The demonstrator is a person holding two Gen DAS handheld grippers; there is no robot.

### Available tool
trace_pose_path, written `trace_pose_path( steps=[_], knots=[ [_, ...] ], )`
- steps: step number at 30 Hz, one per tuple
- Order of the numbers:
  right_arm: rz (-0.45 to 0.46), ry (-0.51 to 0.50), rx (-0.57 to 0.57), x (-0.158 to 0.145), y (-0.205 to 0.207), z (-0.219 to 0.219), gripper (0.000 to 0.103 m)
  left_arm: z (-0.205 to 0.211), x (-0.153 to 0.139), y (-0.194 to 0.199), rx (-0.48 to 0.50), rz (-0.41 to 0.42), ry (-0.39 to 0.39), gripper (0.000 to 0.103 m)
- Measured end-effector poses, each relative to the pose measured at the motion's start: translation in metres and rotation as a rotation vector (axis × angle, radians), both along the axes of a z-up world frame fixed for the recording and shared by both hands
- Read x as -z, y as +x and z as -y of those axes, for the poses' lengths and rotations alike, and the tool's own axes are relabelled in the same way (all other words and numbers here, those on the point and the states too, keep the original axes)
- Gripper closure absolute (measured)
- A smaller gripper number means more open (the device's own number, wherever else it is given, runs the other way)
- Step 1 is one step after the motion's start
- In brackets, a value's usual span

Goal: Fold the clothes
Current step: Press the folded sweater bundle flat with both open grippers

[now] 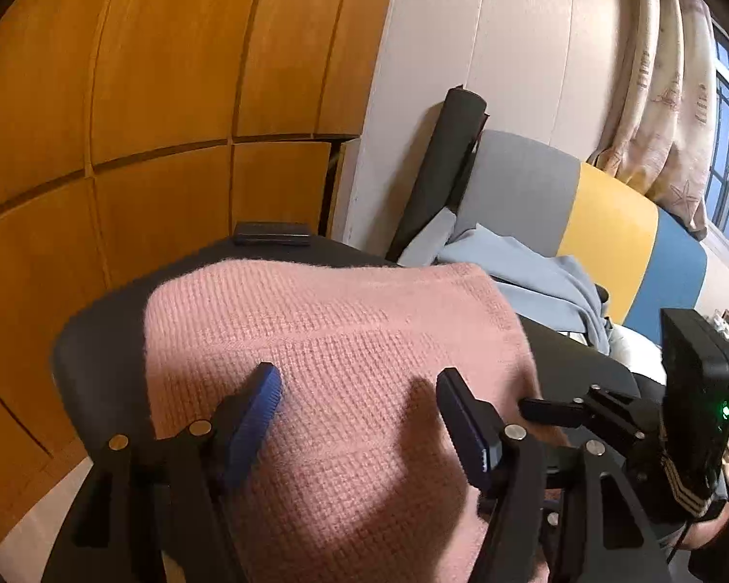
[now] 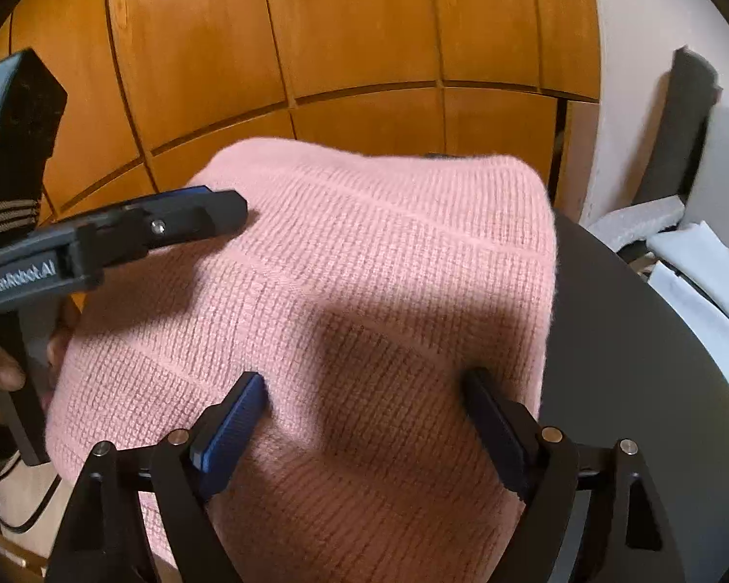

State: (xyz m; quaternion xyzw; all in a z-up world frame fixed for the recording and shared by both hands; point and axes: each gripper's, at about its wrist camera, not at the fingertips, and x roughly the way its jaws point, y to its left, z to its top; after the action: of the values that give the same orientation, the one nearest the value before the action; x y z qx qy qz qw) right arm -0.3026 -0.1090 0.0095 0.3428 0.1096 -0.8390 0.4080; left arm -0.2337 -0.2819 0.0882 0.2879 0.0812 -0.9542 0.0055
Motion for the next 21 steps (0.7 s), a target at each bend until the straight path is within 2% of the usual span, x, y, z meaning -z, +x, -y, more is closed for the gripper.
trace_pose_path(
  steps=[3, 5, 9, 11, 13, 15, 17, 19, 21],
  knots=[
    [-0.026, 0.013, 0.017, -0.007, 0.015, 0.005, 0.014, 0.007, -0.008, 0.012, -0.034, -0.016, -0.041, 0.033],
    [-0.020, 0.016, 0.053, -0.016, 0.020, 0.008, 0.014, 0.005, -0.022, 0.038, -0.102, -0.031, -0.064, 0.026],
    [-0.012, 0.000, 0.175, -0.056, 0.050, 0.013, 0.005, -0.018, -0.044, 0.083, -0.296, -0.068, -0.120, 0.025],
    [-0.010, -0.062, 0.199, -0.073, 0.067, 0.005, 0.000, -0.017, -0.057, 0.110, -0.329, -0.083, -0.078, 0.025],
    [-0.064, -0.075, 0.275, -0.090, 0.082, 0.005, 0.000, -0.023, -0.069, 0.127, -0.321, -0.113, -0.039, 0.025],
    [-0.110, -0.063, 0.323, -0.103, 0.093, 0.000, 0.000, -0.034, -0.081, 0.140, -0.324, -0.126, -0.090, 0.025],
    [-0.139, -0.062, 0.325, -0.113, 0.111, -0.005, 0.000, -0.053, -0.093, 0.147, -0.246, -0.106, -0.187, 0.037],
    [-0.173, -0.054, 0.327, -0.119, 0.120, -0.007, 0.000, -0.059, -0.106, 0.159, -0.117, -0.053, -0.194, 0.050],
    [-0.209, -0.046, 0.330, -0.125, 0.129, -0.008, 0.000, -0.055, -0.113, 0.173, -0.081, -0.116, -0.168, 0.052]
  ],
)
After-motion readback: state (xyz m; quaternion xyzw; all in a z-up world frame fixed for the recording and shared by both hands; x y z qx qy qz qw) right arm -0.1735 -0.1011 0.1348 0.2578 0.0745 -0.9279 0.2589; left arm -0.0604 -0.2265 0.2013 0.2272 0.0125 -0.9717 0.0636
